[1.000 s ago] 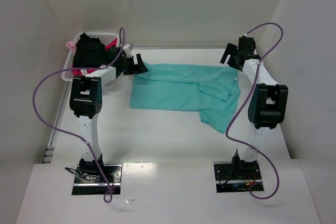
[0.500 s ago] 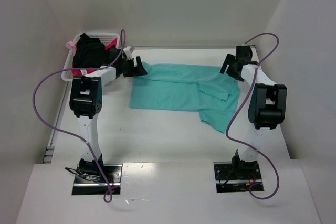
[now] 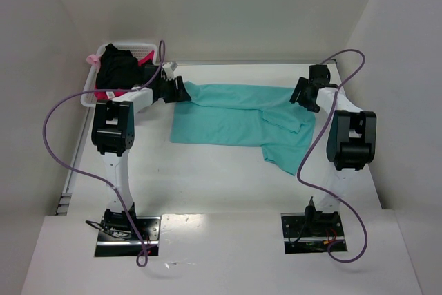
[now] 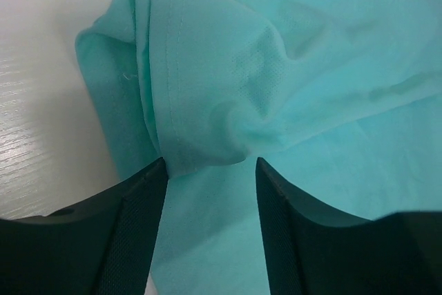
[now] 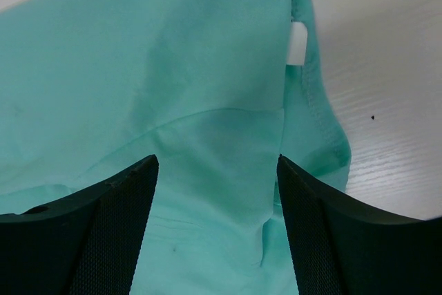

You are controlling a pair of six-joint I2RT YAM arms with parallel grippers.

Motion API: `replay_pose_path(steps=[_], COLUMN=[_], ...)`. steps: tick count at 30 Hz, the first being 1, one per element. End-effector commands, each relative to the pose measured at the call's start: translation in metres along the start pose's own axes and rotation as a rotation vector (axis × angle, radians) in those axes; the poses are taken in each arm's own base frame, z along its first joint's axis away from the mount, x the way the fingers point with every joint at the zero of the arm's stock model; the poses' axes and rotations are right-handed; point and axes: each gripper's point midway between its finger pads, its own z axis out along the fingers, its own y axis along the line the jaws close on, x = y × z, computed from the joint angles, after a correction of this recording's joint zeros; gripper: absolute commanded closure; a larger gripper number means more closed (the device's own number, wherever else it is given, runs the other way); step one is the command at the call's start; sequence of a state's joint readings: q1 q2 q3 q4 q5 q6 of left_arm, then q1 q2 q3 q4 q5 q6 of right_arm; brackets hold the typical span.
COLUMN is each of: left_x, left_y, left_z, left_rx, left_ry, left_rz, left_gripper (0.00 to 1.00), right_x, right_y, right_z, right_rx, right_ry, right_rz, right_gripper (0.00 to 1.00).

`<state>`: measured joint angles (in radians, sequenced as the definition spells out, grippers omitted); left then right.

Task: Fold and stack the t-shirts
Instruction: Fold the flattened tshirt in 1/3 of the way

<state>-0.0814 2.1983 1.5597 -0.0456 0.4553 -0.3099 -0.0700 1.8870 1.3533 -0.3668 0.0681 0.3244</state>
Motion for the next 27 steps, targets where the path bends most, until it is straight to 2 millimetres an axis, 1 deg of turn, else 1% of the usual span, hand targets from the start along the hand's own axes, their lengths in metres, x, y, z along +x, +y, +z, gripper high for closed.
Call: replay_pose_path(steps=[1,2,3,4,5,7,8,10,11,12,13,14,15,17,19,20,22,23,24,25,27], left_x=[-0.001,-0.001,0.001,-0.003,-0.003,-0.003,0.0,0.0,0.0,-0.002,0.002,0.004,0.004,0.004,0.004,0.004,0.004,0.004,0.005,0.005,0.005], left_y=[0.0,0.0,-0.005,-0.006,-0.006,-0.006,-0.01,-0.01,-0.01,-0.011,-0.009,-0.013,-0.013,-0.013,-0.013,-0.013,-0.013,-0.013,-0.011,-0.011,-0.011], left_z=[0.005,0.005,0.007,0.007,0.007,0.007,0.008,0.008,0.008,0.007,0.01,0.012,0.012,0.012,0.012,0.012,0.012,0.012,0.012,0.012,0.012], left_rx=[0.038,0.038,0.044,0.046,0.046,0.046,0.05,0.05,0.05,0.05,0.048,0.054,0.054,0.054,0.054,0.054,0.054,0.054,0.044,0.043,0.043], left_ry=[-0.003,-0.003,0.002,-0.006,-0.006,-0.006,0.006,0.006,0.006,0.006,0.014,0.018,0.018,0.018,0.018,0.018,0.018,0.018,0.024,0.024,0.024], left_rz=[0.024,0.024,0.029,0.034,0.034,0.034,0.044,0.044,0.044,0.044,0.04,0.045,0.045,0.045,0.045,0.045,0.045,0.045,0.041,0.041,0.041], left_gripper=[0.39,0.41,0.42,0.42,0.44,0.48,0.5,0.53,0.56,0.56,0.58,0.59,0.61,0.62,0.66,0.66,0.69,0.69,0.7,0.7,0.7], right_x=[-0.001,0.002,-0.002,0.005,0.007,0.005,0.004,0.004,0.007,0.007,0.005,0.009,0.012,0.016,0.016,0.02,0.02,0.024,0.026,0.029,0.031], right_y=[-0.007,-0.009,-0.013,-0.015,-0.02,-0.025,-0.029,-0.029,-0.03,-0.03,-0.029,-0.028,-0.028,-0.026,-0.024,-0.023,-0.022,-0.023,-0.024,-0.024,-0.025], right_z=[-0.016,-0.015,-0.015,-0.013,-0.011,-0.011,-0.011,-0.011,-0.007,-0.007,-0.006,-0.003,0.0,0.002,0.002,0.005,0.005,0.008,0.008,0.01,0.01], right_rx=[0.026,0.029,0.033,0.038,0.035,0.032,0.027,0.027,0.031,0.031,0.028,0.022,0.017,0.007,-0.003,-0.01,-0.019,-0.015,-0.011,-0.008,-0.005], right_ry=[-0.019,-0.011,-0.021,-0.007,-0.004,-0.002,0.001,0.001,0.012,0.012,0.004,0.019,0.031,0.044,0.048,0.06,0.063,0.075,0.083,0.092,0.101], right_rz=[0.015,0.014,0.034,0.033,0.054,0.068,0.079,0.079,0.079,0.079,0.079,0.079,0.079,0.079,0.079,0.079,0.079,0.079,0.079,0.079,0.079], right_gripper=[0.25,0.25,0.25,0.25,0.25,0.25,0.26,0.26,0.26,0.26,0.28,0.28,0.29,0.3,0.33,0.33,0.35,0.37,0.38,0.38,0.43])
